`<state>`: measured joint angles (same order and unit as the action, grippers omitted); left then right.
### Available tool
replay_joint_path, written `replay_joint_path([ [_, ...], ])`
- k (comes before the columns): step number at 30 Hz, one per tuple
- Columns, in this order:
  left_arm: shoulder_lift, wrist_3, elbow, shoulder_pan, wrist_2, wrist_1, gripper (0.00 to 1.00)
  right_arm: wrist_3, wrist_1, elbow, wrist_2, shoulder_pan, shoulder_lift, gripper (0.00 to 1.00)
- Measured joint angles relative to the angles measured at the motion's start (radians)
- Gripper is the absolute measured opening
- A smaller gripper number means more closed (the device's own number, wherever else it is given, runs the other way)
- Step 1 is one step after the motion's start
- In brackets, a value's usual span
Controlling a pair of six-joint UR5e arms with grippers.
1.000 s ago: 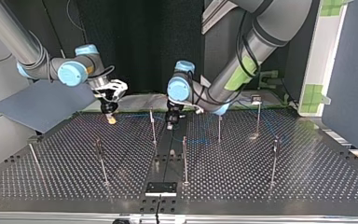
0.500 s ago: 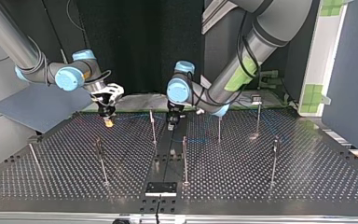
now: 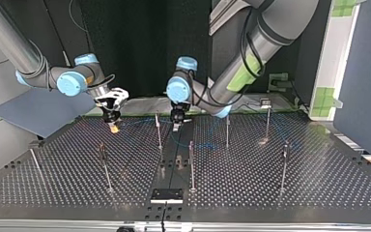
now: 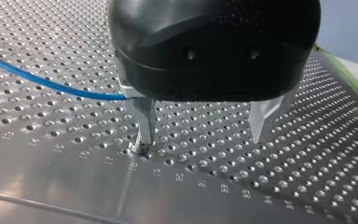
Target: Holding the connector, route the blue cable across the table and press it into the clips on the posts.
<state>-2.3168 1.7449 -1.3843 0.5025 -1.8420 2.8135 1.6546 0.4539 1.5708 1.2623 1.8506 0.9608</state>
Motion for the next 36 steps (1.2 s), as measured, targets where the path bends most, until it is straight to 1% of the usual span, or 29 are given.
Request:
replay_joint_path([
  [4, 0.022, -0.005, -0.014, 0.017, -0.036, 0.008, 1.0, -0.001, -0.007, 0.0, -0.001, -0.004, 0.0, 0.0],
  [8, 0.042, -0.008, -0.03, 0.035, -0.058, 0.01, 1.0, -0.004, -0.019, 0.0, -0.001, -0.006, 0.0, 0.0],
  [15, 0.078, -0.015, -0.07, 0.065, -0.072, 0.008, 1.0, -0.011, -0.05, -0.001, -0.001, -0.015, 0.002, 0.0],
  [19, 0.103, -0.017, -0.104, 0.091, -0.084, 0.003, 1.0, -0.025, -0.084, -0.001, -0.001, -0.027, 0.003, 0.0],
  [22, 0.114, -0.018, -0.119, 0.107, -0.088, 0.001, 1.0, -0.032, -0.097, -0.001, 0.0, -0.034, 0.003, 0.0],
  [24, 0.117, -0.018, -0.124, 0.117, -0.089, 0.0, 1.0, -0.034, -0.1, 0.0, 0.0, -0.038, 0.004, 0.0],
  [27, 0.118, -0.018, -0.126, 0.136, -0.09, -0.003, 1.0, -0.036, -0.102, 0.0, 0.0, -0.042, 0.004, 0.0],
  [31, 0.118, -0.01, -0.124, 0.176, -0.094, -0.026, 1.0, -0.036, -0.102, 0.0, 0.0, -0.048, 0.004, 0.0],
  [33, 0.118, -0.001, -0.124, 0.194, -0.104, -0.042, 1.0, -0.036, -0.102, 0.0, 0.0, -0.051, 0.005, 0.0],
  [36, 0.118, 0.013, -0.117, 0.226, -0.13, -0.072, 1.0, -0.036, -0.102, 0.0, 0.0, -0.056, 0.005, 0.0],
])
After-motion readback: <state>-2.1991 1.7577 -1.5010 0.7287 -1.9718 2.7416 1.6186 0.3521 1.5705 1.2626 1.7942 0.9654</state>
